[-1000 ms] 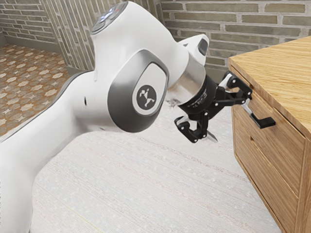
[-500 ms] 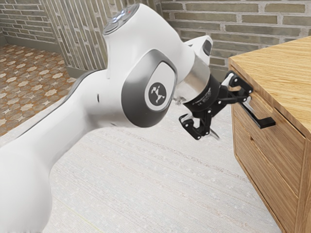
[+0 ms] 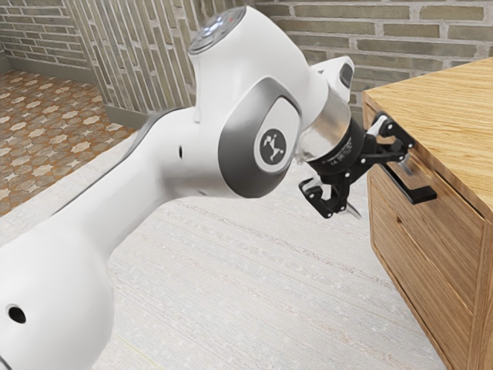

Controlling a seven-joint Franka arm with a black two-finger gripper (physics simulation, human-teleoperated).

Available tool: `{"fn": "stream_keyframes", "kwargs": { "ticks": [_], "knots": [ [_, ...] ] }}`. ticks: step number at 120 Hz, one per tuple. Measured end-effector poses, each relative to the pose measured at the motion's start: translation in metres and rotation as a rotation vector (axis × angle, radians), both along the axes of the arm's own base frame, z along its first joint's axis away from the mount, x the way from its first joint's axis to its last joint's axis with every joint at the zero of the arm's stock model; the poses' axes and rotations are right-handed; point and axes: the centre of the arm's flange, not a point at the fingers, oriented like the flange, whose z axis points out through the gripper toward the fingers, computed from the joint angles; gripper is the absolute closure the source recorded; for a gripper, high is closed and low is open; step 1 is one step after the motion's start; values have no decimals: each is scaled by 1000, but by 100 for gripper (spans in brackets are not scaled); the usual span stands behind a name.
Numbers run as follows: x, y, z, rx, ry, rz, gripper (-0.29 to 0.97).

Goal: Pull the drawer handle with one arm to open the drawer

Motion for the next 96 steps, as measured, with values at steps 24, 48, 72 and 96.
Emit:
{"fn": "stream_keyframes", "kwargs": {
  "ticks": [24, 48, 72, 96],
  "knots": [
    [-10, 4, 2, -5, 3, 8, 2],
    [-11, 7, -1, -5, 10, 15, 2],
    [-11, 7, -3, -4, 13, 16, 7],
    [-23, 1, -1, -5, 15, 9, 23]
  ]
}}
